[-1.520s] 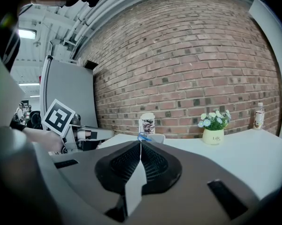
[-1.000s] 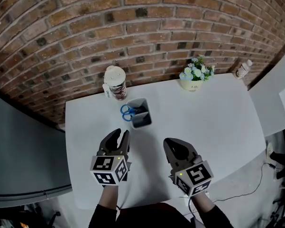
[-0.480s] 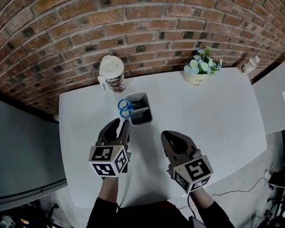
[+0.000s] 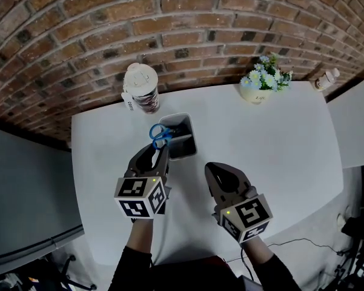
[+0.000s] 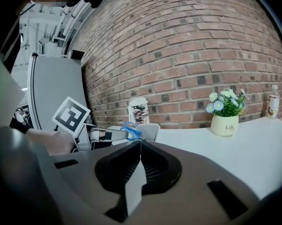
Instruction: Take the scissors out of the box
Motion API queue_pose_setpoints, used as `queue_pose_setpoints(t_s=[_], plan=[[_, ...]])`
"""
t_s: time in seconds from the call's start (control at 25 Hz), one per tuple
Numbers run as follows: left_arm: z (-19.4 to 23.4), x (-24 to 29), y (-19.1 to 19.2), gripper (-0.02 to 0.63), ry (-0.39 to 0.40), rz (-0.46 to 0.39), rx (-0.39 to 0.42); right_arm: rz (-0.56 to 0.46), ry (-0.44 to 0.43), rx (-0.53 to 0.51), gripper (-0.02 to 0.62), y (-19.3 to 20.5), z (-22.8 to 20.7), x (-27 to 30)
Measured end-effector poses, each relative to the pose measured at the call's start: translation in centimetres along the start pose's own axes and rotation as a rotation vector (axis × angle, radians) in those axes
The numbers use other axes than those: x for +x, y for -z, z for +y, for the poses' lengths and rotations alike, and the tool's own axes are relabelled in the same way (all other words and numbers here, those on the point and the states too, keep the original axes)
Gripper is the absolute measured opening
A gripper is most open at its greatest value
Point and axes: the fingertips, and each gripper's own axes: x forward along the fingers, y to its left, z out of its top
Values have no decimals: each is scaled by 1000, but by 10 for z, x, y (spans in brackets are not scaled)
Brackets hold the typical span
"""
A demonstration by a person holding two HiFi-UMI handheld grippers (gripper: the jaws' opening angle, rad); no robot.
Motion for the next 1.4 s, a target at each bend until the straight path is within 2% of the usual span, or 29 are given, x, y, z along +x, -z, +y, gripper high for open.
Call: queue_pose_setpoints(t_s=[0.2, 0.84, 1.4], plan=[[4, 8, 0, 106, -10, 2, -13, 12, 7, 2, 9, 8, -7, 4], [2, 11, -6, 35, -5, -11, -30, 16, 18, 18, 9, 7, -9, 7], [-12, -10, -35, 29, 47, -137, -28, -14, 49, -10, 9, -7, -4, -11]])
